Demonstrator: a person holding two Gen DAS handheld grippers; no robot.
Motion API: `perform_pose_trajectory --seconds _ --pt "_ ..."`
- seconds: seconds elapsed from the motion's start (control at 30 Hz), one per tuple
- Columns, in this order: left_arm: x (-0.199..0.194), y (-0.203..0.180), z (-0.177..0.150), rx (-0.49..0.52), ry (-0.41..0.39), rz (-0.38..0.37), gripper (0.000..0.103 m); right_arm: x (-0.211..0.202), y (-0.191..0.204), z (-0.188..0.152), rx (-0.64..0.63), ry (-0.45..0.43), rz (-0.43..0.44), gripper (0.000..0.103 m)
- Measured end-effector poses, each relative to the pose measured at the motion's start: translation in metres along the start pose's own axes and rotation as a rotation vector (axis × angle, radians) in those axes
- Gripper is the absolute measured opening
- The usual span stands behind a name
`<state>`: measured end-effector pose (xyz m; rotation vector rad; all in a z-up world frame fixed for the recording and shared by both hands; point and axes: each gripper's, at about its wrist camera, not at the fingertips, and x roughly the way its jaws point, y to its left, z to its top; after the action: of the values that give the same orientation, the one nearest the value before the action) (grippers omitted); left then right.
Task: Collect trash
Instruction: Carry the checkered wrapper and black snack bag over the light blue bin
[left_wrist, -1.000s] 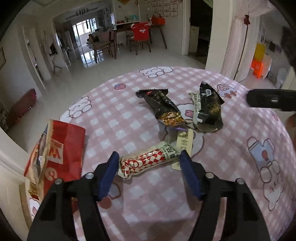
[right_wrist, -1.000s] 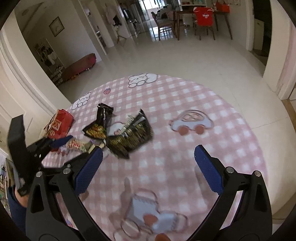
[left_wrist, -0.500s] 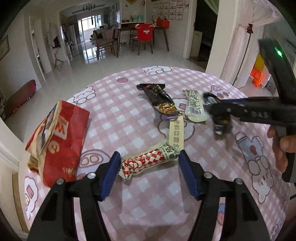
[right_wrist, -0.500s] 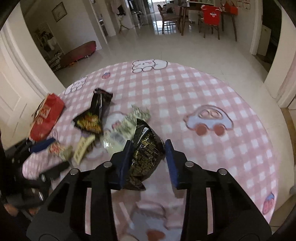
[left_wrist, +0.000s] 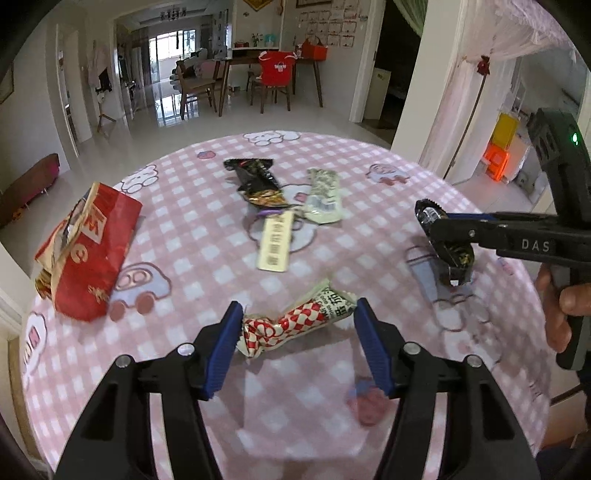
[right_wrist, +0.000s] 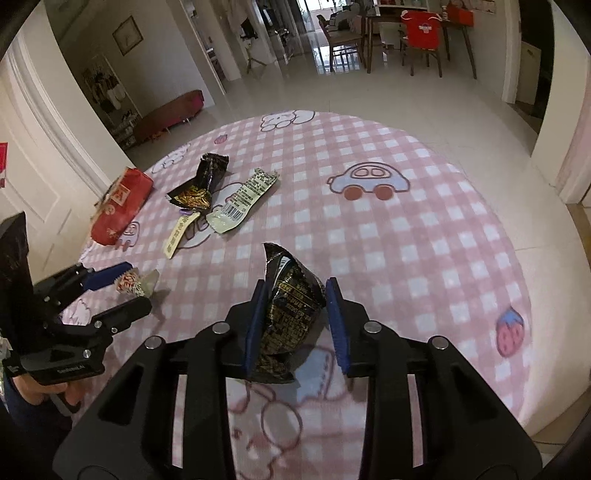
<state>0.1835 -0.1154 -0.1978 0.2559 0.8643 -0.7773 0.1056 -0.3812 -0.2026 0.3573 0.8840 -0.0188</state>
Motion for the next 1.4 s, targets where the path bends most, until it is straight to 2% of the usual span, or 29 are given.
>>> perform_pose_trajectory --seconds 0.27,0.47,0.63,0.77,0.87,1.0,1.13,1.3,1.37,1.4 --pt "-0.017 -0.031 0.007 -0.082 -0.075 -0.087 0.059 -0.038 -0.03 -0.011 0.081 -0.052 0.04 0.031" --pt "-0.017 -0.067 0.017 -0.087 -0.095 -0.153 0.059 -0.073 -0.065 -0.019 0.162 -0.116 0.06 0.031" --pt "-0.01 -0.122 0.041 -0.052 -0.11 -0.244 0.059 -0.113 -0.121 -0.028 0.259 -0.186 0.028 0.032" --pt "0.006 -0.166 0.063 -0.058 -0.101 -0.322 0.059 -0.141 -0.183 -0.044 0.367 -0.227 -0.044 0.032" --pt "0.025 -0.206 0.078 -0.048 -0.08 -0.36 0.059 -0.145 -0.226 -0.06 0.442 -0.216 -0.106 0.032" --pt "0.059 -0.26 0.092 -0.002 -0.021 -0.371 0.059 -0.133 -0.274 -0.083 0.535 -0.171 -0.153 0.032" --pt "0.103 -0.308 0.096 0.042 0.082 -0.332 0.059 -0.11 -0.31 -0.105 0.605 -0.113 -0.165 0.032" --pt "0.147 -0.351 0.097 0.087 0.167 -0.302 0.06 -0.1 -0.344 -0.123 0.679 -0.092 -0.161 0.033" --pt "0.161 -0.363 0.097 0.09 0.194 -0.296 0.06 -0.1 -0.357 -0.129 0.717 -0.099 -0.158 0.041" --pt "0.168 -0.367 0.098 0.086 0.207 -0.297 0.061 -0.101 -0.361 -0.13 0.738 -0.105 -0.156 0.05"
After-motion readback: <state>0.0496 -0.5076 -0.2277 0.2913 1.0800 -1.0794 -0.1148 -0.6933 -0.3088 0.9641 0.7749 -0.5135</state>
